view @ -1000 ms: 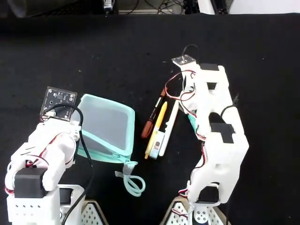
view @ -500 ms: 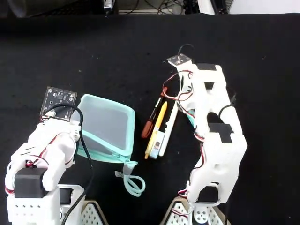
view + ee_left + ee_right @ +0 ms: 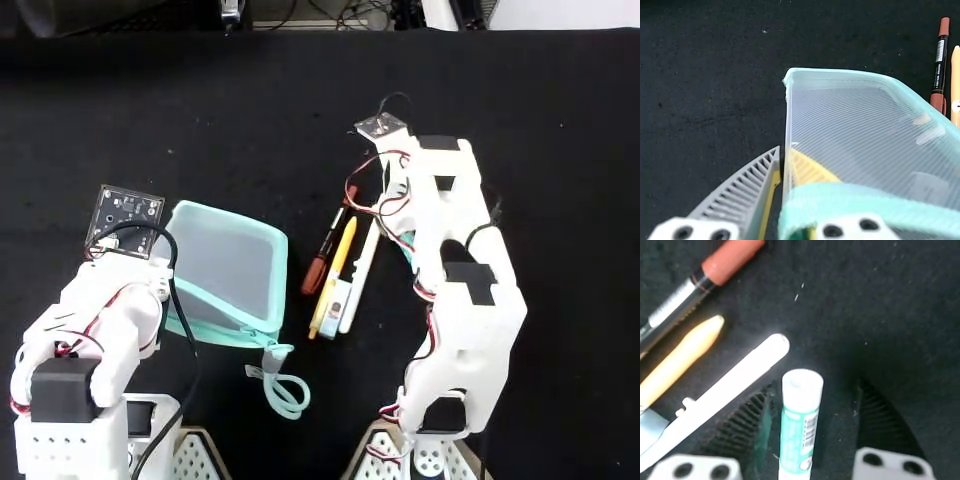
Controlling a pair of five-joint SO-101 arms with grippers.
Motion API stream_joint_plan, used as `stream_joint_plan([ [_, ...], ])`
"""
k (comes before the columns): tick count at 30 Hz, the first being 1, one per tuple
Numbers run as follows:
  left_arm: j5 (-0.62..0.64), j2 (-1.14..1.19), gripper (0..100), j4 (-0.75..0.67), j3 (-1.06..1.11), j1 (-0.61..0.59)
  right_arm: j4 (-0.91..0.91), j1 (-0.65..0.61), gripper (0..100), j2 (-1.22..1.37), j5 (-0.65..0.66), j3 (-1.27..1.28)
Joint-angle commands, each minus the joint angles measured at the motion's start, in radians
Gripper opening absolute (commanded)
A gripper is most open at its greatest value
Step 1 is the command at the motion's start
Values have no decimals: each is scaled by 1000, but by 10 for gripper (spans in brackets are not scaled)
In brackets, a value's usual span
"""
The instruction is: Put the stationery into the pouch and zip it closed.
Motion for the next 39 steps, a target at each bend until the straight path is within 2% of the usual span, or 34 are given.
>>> stream_joint_plan([
  [1, 6, -8, 30, -21, -7, -8, -46, -12, 230, -10, 11, -27],
  [7, 6, -6, 30, -21, -7, -8, -75, -14, 214, -8, 15, -21],
  [12, 6, -6, 30, -23, -7, -8, -20, -8, 9, -4, 15, -24],
  [14, 6, -6, 30, -23, -7, -7, 11, -6, 61, 15, 17, -28],
  [19, 6, -6, 30, -18, -7, -8, 17, -8, 270, 62, 21, -30],
  [21, 6, -6, 30, -18, -7, -10, 18, -12, 310, 71, 49, -30],
  [31, 6, -6, 30, -23, -7, -10, 103, -5, 193, 1, 54, -35],
  [39, 6, -6, 30, -21, -7, -10, 103, 32, 187, 2, 57, -31],
])
